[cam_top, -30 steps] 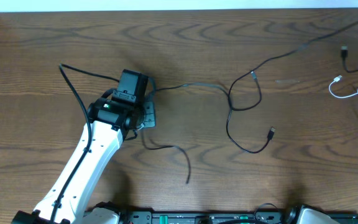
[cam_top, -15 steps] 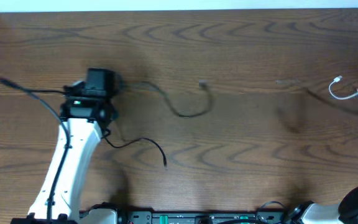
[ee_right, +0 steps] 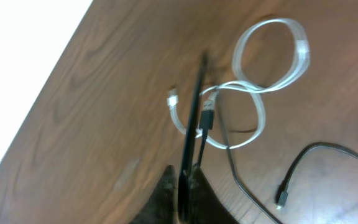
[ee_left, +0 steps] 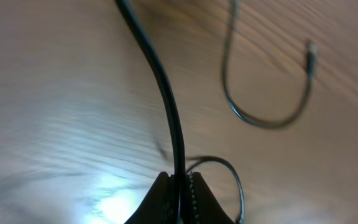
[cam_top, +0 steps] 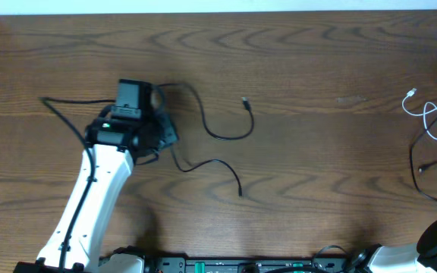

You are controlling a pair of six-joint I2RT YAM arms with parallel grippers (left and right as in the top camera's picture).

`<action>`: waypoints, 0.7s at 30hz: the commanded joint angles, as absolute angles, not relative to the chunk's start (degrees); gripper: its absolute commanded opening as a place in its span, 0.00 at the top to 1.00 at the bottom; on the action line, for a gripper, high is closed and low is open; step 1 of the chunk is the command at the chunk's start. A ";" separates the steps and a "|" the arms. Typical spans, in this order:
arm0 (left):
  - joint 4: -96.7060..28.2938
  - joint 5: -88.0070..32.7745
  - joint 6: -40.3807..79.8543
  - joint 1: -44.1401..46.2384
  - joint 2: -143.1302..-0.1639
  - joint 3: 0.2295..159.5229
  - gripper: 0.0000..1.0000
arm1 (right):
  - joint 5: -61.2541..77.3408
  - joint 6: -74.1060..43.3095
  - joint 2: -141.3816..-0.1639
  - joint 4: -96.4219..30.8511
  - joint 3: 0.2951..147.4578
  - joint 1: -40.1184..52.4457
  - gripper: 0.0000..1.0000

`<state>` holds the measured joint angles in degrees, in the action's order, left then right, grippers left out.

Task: Untangle cables

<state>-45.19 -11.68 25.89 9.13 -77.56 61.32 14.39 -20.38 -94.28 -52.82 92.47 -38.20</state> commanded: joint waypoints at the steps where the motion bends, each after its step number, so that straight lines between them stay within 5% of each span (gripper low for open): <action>1: -43.57 -18.98 18.11 15.03 -77.17 60.84 0.92 | 19.38 -17.06 -94.41 -53.32 93.06 -36.51 0.48; 4: -40.32 -22.15 15.84 19.18 -77.17 60.84 0.93 | 23.51 -15.25 -94.41 -54.74 93.06 -35.14 0.22; 11: -29.15 -33.01 3.11 32.97 -77.17 60.84 0.92 | 28.91 -0.84 -94.41 -65.91 93.03 -22.85 0.15; 21: -30.22 -43.46 -4.95 35.07 -77.03 60.86 0.93 | 31.14 15.46 -94.54 -73.28 91.68 -3.90 0.06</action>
<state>-29.74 -38.76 -0.99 34.94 -77.56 61.17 28.36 9.96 -94.32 -73.25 92.47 -7.75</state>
